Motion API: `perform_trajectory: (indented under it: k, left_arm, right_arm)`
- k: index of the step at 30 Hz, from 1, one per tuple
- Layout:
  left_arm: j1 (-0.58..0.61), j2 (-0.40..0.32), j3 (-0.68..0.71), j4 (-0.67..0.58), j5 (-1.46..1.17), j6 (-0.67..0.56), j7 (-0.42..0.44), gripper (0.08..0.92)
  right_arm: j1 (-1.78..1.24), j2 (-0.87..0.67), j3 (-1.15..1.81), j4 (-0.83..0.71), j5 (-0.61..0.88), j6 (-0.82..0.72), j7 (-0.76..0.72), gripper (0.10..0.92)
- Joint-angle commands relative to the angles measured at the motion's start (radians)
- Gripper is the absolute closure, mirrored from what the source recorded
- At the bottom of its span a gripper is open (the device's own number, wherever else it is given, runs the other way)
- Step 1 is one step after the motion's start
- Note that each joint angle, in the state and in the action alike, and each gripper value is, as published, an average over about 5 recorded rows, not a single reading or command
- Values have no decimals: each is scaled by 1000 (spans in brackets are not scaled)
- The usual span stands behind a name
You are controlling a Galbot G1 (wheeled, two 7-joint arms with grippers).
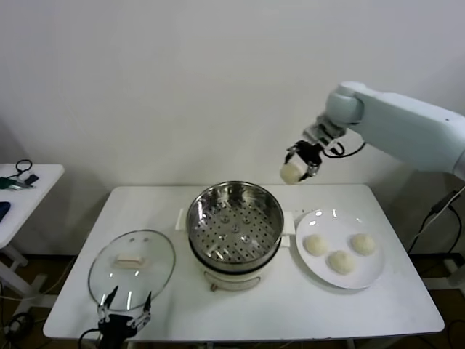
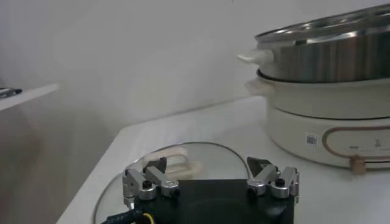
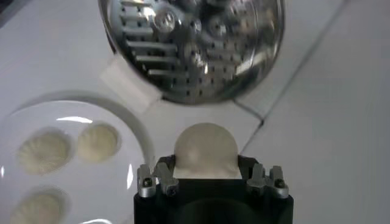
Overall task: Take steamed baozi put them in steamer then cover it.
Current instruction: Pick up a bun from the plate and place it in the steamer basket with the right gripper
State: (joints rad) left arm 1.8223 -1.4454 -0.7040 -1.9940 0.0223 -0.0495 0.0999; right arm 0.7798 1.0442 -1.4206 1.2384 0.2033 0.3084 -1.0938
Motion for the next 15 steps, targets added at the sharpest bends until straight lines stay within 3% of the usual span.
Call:
perform_trajectory:
  k: [1,8,15]
  left_arm:
    - [0,3,0,-3,-1,2,0,177]
    - [5,2,-2,-16,0,4,-2,177]
    - [11,1,-5,-24,-2,5,-4,177]
  right_arm:
    - [100,111,-98,221,-99,132,45,345]
    - [-105,227,-21,-15,-350,236,121,345]
    - [-269,324,52,-232,-448,277,146,344]
